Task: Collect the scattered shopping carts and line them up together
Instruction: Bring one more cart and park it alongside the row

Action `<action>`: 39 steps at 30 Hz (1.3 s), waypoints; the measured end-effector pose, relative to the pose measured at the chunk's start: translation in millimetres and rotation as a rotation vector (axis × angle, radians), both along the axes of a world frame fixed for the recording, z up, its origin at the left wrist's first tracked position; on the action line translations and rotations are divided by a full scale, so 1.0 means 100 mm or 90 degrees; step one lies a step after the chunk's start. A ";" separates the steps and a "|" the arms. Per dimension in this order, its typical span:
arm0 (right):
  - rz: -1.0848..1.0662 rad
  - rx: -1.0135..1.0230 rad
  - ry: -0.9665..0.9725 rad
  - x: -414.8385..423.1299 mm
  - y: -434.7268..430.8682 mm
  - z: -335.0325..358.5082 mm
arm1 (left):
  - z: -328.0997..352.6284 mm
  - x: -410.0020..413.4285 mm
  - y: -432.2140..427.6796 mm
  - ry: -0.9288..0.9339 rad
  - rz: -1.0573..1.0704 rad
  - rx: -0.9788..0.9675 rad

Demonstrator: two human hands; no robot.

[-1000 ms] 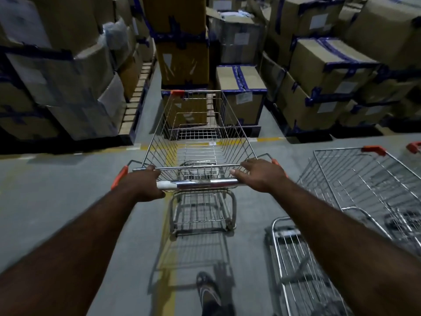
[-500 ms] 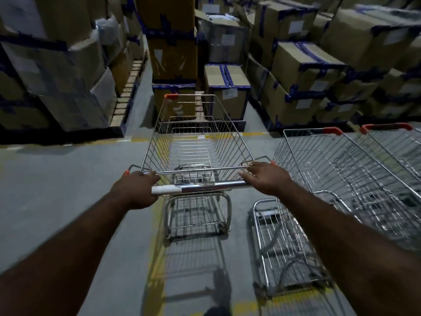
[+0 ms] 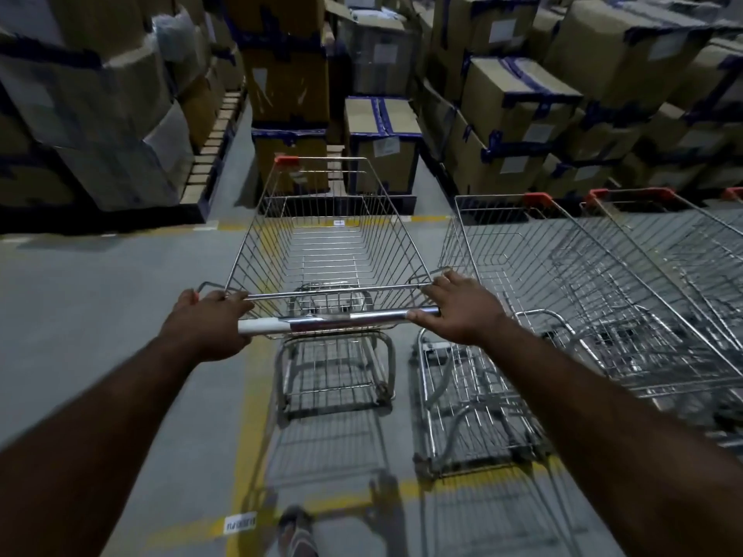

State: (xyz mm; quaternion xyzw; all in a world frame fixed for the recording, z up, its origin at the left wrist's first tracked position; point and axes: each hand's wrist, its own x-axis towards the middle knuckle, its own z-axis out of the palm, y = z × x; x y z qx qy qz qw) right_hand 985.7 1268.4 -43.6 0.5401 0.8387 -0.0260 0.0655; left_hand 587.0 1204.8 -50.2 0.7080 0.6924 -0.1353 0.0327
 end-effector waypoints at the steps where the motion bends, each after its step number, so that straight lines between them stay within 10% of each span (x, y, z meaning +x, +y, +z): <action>1: 0.002 0.002 0.003 0.06 -0.07 0.01 | 0.00 0.06 -0.08 -0.002 0.005 0.001; 22: -0.141 -0.094 0.159 0.62 -1.17 0.09 | 0.06 0.56 -1.14 0.017 -0.002 -0.011; 39: -0.033 -0.075 -0.004 0.71 -1.99 0.16 | 0.06 0.58 -1.84 -0.001 -0.016 0.018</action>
